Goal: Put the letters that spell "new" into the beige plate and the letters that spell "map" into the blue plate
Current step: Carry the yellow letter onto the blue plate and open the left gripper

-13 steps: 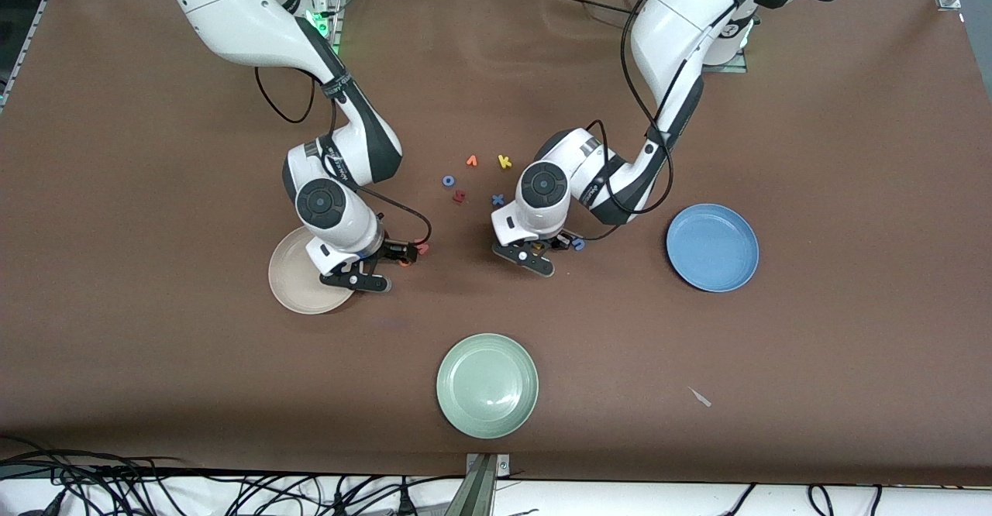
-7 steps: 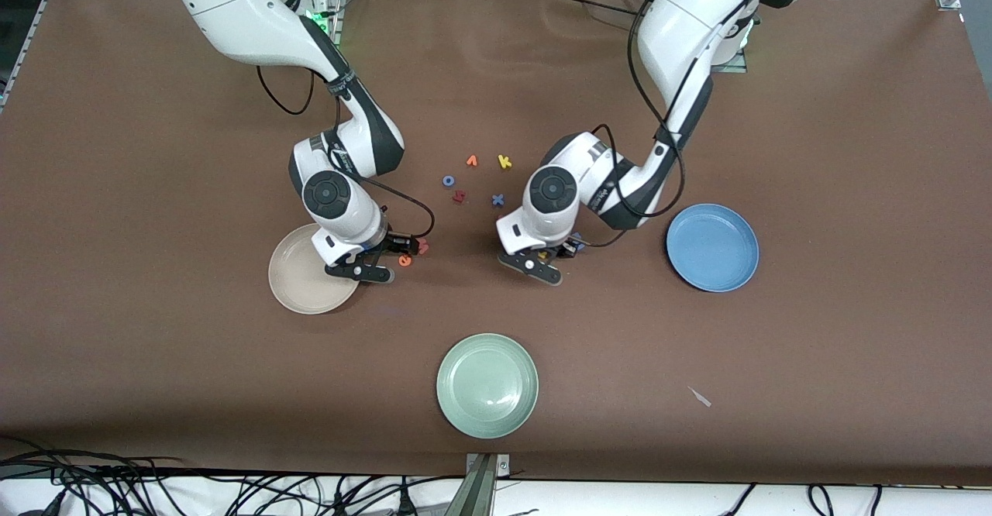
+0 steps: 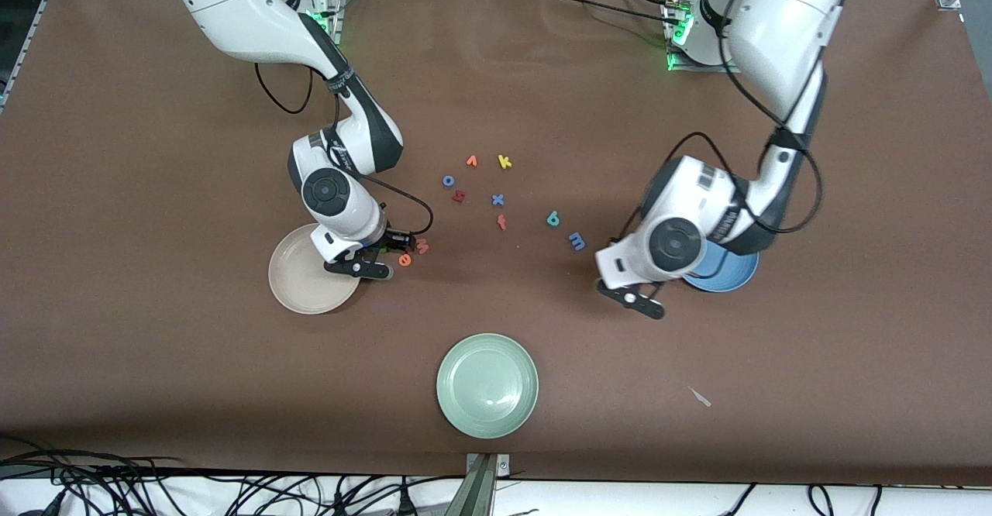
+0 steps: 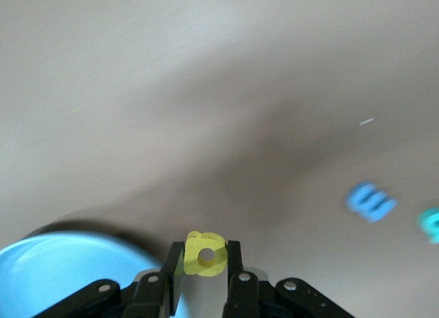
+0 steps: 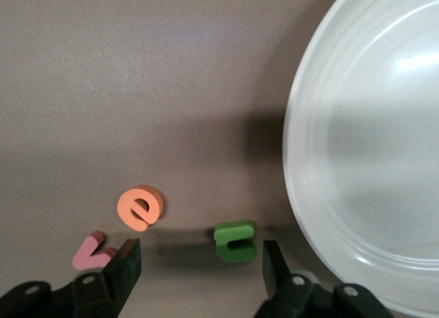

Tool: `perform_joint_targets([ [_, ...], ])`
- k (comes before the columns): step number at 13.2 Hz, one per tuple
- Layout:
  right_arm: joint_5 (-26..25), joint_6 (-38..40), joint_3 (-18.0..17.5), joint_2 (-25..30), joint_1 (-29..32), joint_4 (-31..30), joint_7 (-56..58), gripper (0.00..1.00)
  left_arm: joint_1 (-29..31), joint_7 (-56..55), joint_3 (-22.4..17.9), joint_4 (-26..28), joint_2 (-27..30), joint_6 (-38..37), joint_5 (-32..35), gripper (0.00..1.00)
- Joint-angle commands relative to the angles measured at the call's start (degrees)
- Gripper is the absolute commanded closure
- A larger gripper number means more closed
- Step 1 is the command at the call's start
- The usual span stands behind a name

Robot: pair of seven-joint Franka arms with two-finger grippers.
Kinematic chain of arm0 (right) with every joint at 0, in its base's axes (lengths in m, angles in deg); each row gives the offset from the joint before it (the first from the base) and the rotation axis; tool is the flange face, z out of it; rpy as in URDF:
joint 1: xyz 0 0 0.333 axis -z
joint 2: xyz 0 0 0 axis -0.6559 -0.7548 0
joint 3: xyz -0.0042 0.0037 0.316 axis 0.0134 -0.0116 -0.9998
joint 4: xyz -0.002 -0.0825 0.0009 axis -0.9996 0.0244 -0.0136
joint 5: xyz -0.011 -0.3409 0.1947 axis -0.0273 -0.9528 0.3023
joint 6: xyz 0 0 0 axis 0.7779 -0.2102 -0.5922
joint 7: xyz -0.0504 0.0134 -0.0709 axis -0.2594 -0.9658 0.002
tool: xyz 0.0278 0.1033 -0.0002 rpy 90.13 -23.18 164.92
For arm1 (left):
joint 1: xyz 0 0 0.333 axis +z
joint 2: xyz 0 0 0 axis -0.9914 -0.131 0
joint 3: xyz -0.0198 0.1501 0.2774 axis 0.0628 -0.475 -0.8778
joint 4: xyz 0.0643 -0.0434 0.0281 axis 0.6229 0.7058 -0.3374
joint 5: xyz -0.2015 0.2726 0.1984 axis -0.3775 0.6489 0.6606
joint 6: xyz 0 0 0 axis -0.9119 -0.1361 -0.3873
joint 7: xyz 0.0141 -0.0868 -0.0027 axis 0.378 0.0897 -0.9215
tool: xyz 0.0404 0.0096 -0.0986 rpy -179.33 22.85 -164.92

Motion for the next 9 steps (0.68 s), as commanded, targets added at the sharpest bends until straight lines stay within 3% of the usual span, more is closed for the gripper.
perform_joint_targets([
  [1,0.0,-1.4,-0.1,2.5,0.2,-3.4,0.5,0.24,3.2,3.5,0.8,8.8,6.8,-0.3,3.7,0.98],
  [4,-0.2,-3.3,0.1,2.5,0.3,-4.9,1.7,0.3,6.2,5.0,1.0,11.8,8.0,-0.1,4.1,0.97],
  [9,-0.1,-5.5,0.9,1.8,0.3,-4.9,3.6,0.3,9.8,5.3,1.1,18.2,9.4,3.8,4.1,0.97],
])
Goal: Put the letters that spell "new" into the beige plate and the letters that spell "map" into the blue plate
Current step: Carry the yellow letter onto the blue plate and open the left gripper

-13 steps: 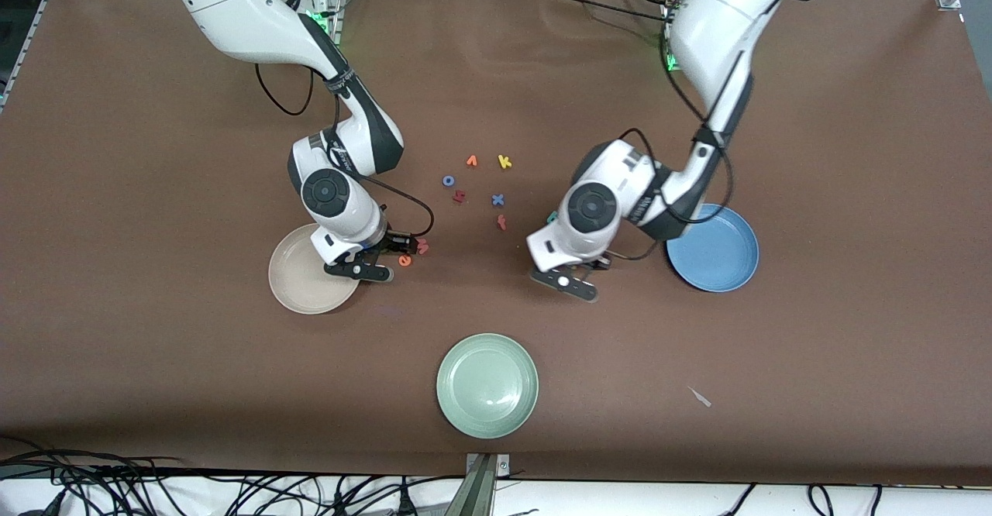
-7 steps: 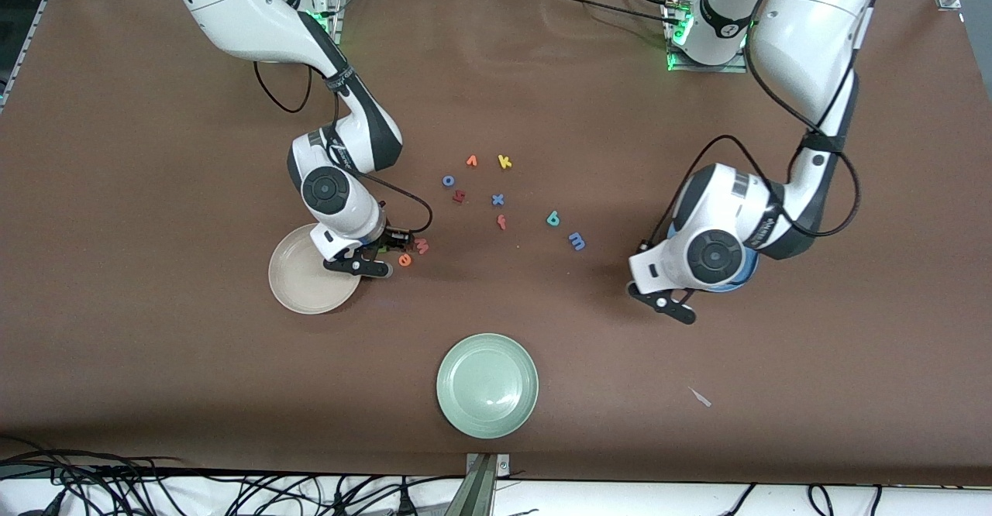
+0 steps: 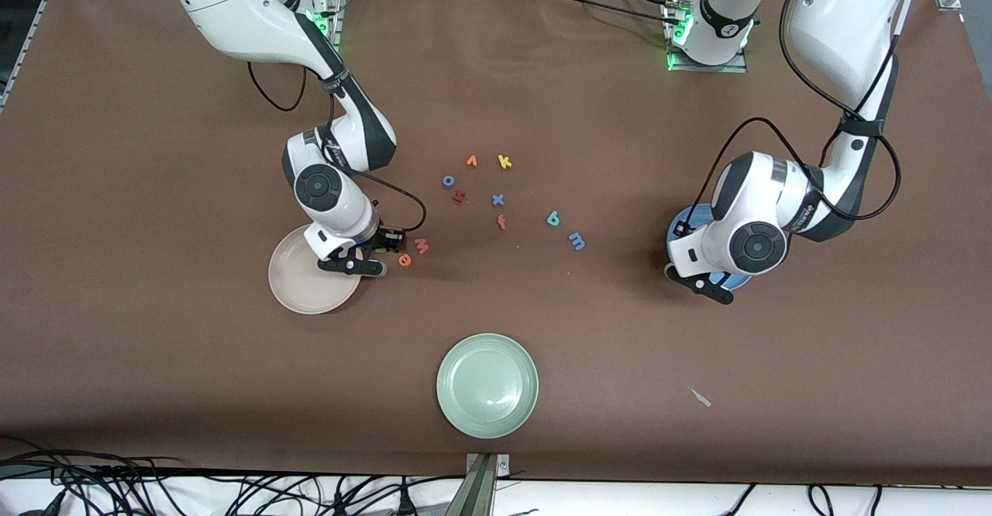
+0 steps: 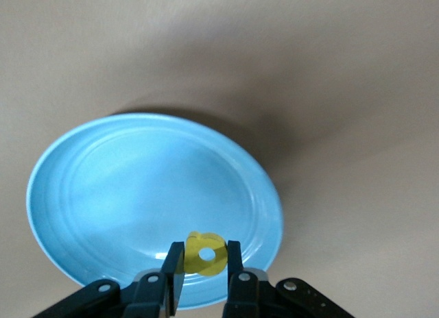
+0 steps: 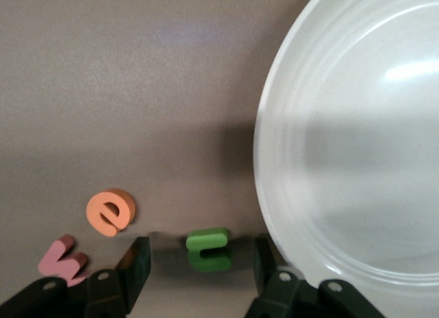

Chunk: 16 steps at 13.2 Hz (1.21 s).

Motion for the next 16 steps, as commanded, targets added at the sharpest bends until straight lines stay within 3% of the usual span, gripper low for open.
perform_joint_targets([
  [1,0.0,-1.7,-0.1,1.0,0.1,-1.9,1.1,0.33,2.2,1.2,0.9,3.9,2.3,2.7,1.8,0.97],
  [8,-0.1,-3.2,-0.1,0.9,0.1,-3.0,1.2,0.63,3.2,2.4,0.9,7.7,0.7,10.4,1.8,0.96],
  [9,-0.1,-3.2,-0.1,0.9,0.1,-3.0,1.2,0.72,3.1,2.3,0.9,8.0,0.4,11.0,1.8,0.95],
  [10,-0.1,-3.1,-0.1,1.0,0.1,-3.0,1.6,0.8,3.1,2.4,0.9,7.9,0.4,11.0,1.8,0.88],
  [11,-0.1,-2.8,-0.1,1.0,0.1,-3.0,2.0,0.87,3.0,2.5,0.9,7.4,0.6,11.0,1.8,0.6],
  [12,0.0,-2.7,-0.1,1.2,0.1,-2.9,2.3,0.87,2.7,3.2,0.9,6.8,0.7,10.7,1.8,0.49],
  [13,0.0,-2.6,-0.1,1.4,0.1,-2.8,2.4,0.87,2.6,4.9,0.9,5.3,0.7,9.9,1.8,0.2],
  [14,0.0,-2.6,-0.1,1.7,0.1,-2.6,2.5,0.87,3.1,8.4,1.1,4.9,1.1,9.6,1.8,0.0],
  [16,0.3,-1.2,-0.1,3.1,0.1,-1.9,2.3,0.87,2.3,11.5,1.3,4.5,2.8,9.3,0.9,0.0],
])
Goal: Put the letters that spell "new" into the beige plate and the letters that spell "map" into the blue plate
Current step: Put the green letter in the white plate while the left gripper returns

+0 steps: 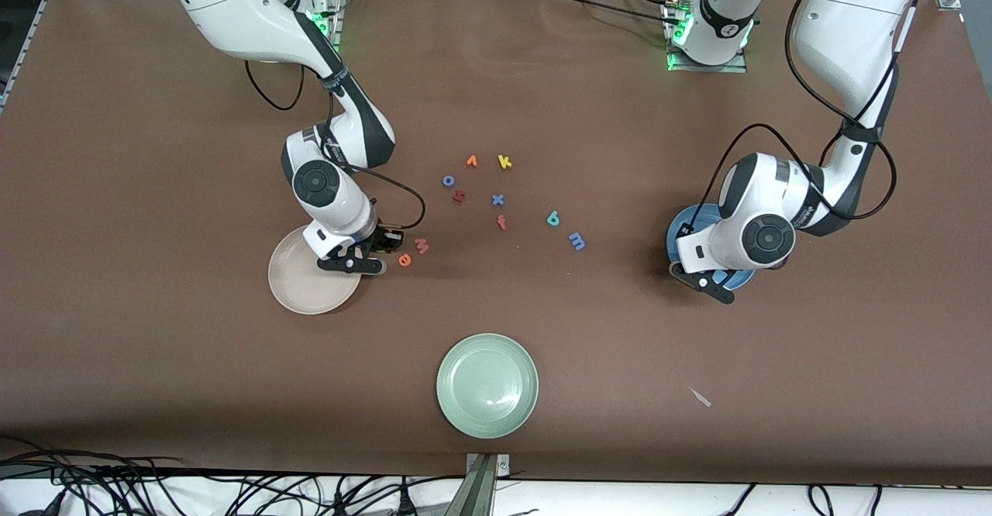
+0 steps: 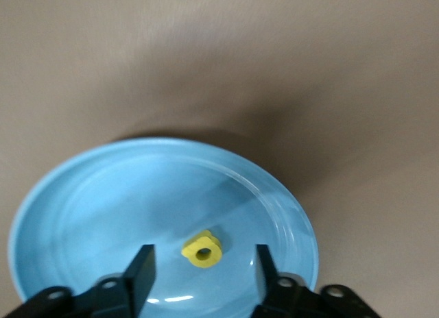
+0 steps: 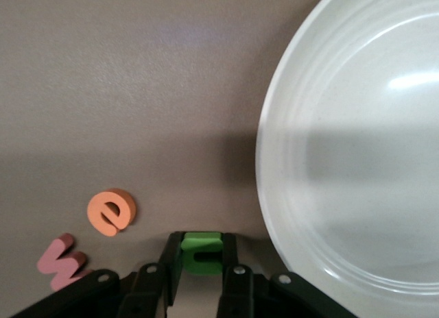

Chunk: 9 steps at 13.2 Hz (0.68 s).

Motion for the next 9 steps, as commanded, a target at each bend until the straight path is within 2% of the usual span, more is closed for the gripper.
perform_joint_targets([
  [1,0.5,3.1,-0.2,3.5,0.1,0.7,1.0,0.87,-0.3,3.1,1.4,-0.3,2.8,-1.3,0.6,0.0],
  [3,0.3,9.4,-0.2,5.2,0.8,3.7,1.8,0.87,-1.2,1.5,3.2,-2.7,1.9,-1.3,-2.8,0.0],
  [5,0.2,11.3,0.0,6.4,4.4,3.7,9.7,0.87,-4.0,-6.5,3.3,-4.3,1.4,-1.3,-3.6,0.0],
  [8,0.4,11.3,3.1,6.7,5.6,2.5,18.5,0.84,-10.9,-28.2,3.2,-6.8,-0.5,-1.3,-7.6,0.0],
  [9,0.4,11.3,3.1,6.5,5.7,2.4,17.7,0.77,-12.4,-37.5,3.2,-7.3,-1.7,-1.1,-9.0,0.0],
])
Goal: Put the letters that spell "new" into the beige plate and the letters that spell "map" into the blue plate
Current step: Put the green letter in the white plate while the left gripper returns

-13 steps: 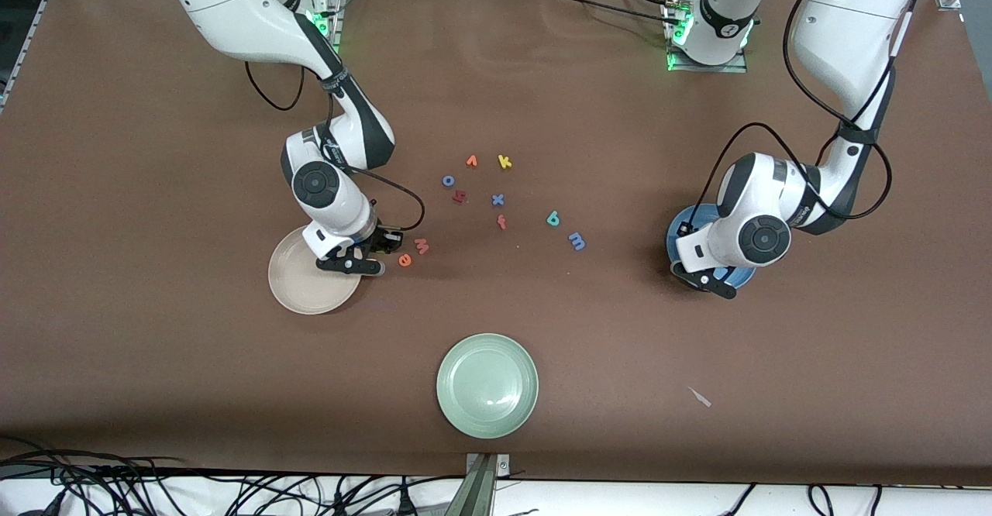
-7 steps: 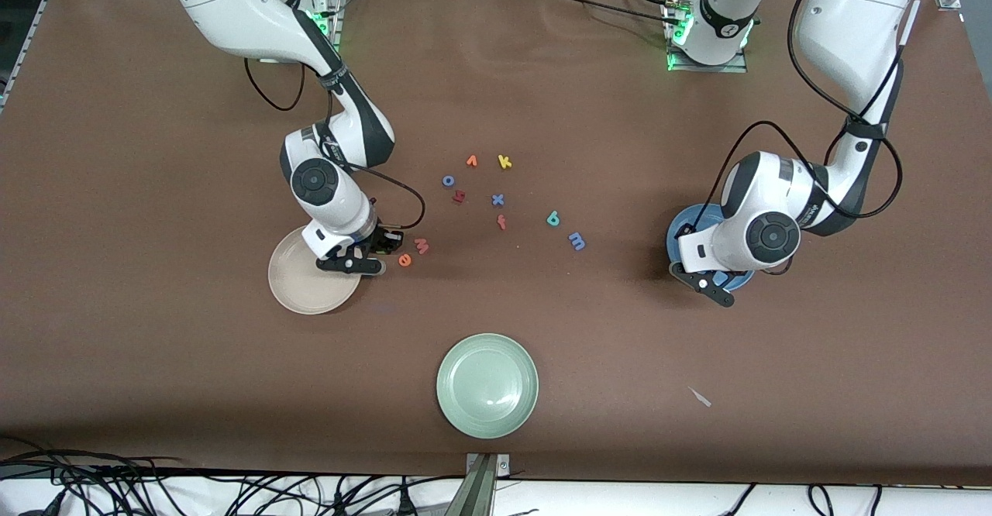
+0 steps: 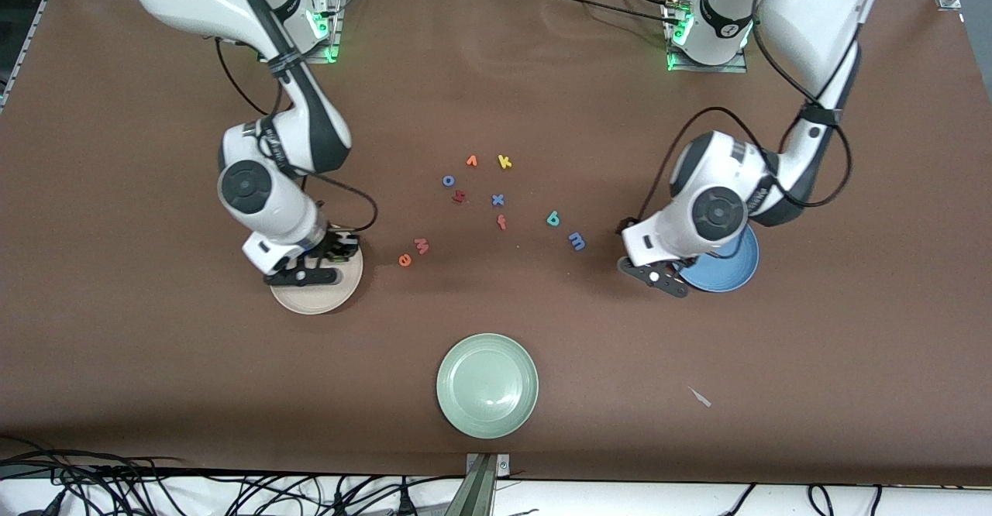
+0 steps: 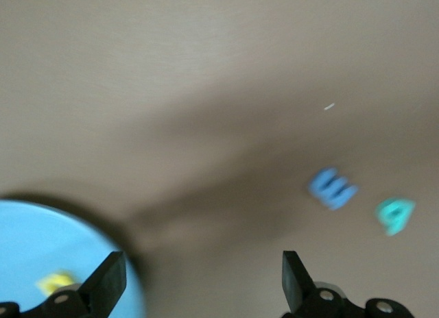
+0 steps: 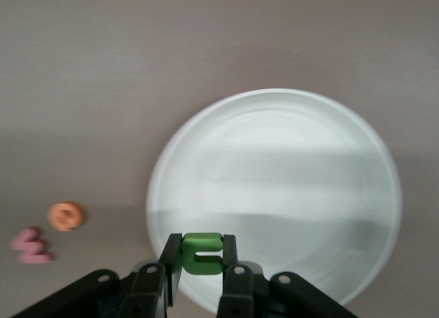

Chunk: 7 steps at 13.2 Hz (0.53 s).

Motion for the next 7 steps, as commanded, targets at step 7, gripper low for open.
perform_joint_targets([
  [7,0.8,-3.9,-1.7,-3.3,-3.2,0.0,-9.4,0.54,-7.5,-42.7,-0.5,-3.4,-8.5,9.5,-6.0,0.0],
])
